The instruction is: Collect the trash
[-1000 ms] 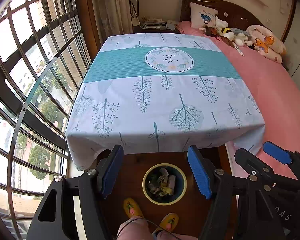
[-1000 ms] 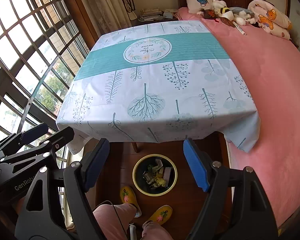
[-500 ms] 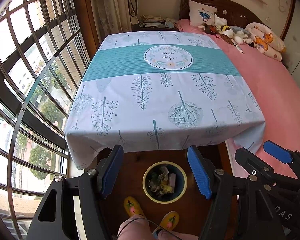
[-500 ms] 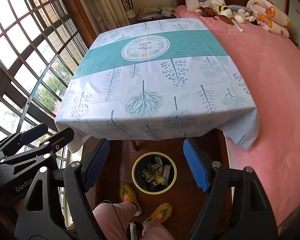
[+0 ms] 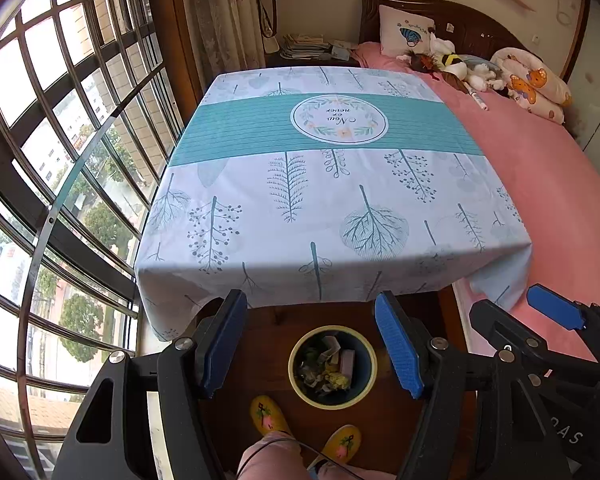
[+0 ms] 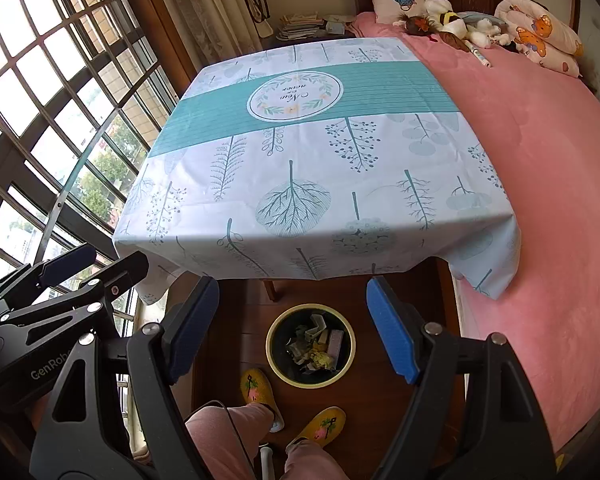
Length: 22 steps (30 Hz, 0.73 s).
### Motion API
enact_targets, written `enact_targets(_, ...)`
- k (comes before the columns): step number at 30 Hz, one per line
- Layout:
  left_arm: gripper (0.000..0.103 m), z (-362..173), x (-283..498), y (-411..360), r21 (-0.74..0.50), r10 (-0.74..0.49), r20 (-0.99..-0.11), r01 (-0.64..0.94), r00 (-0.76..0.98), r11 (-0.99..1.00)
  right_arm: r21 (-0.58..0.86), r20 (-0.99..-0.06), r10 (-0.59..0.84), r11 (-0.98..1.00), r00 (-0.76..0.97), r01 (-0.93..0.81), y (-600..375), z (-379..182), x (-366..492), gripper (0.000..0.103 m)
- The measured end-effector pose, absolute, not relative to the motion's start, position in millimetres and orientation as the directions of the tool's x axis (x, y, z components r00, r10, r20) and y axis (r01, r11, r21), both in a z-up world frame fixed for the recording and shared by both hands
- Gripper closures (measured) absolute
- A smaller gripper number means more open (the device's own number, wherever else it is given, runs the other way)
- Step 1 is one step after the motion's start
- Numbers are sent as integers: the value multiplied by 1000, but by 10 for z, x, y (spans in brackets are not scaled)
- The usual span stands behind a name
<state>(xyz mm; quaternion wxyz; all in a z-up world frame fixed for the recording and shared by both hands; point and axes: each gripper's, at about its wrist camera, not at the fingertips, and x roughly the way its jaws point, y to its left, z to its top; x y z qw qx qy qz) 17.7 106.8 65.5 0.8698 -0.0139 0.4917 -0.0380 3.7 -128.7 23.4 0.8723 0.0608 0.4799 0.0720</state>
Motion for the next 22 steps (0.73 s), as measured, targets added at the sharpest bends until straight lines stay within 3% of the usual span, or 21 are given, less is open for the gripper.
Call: enact_targets(22,35,698,138,1130,-60,-87,-842,66,533,996,173,-829,182,983,528,-67,-1281,232,21,29)
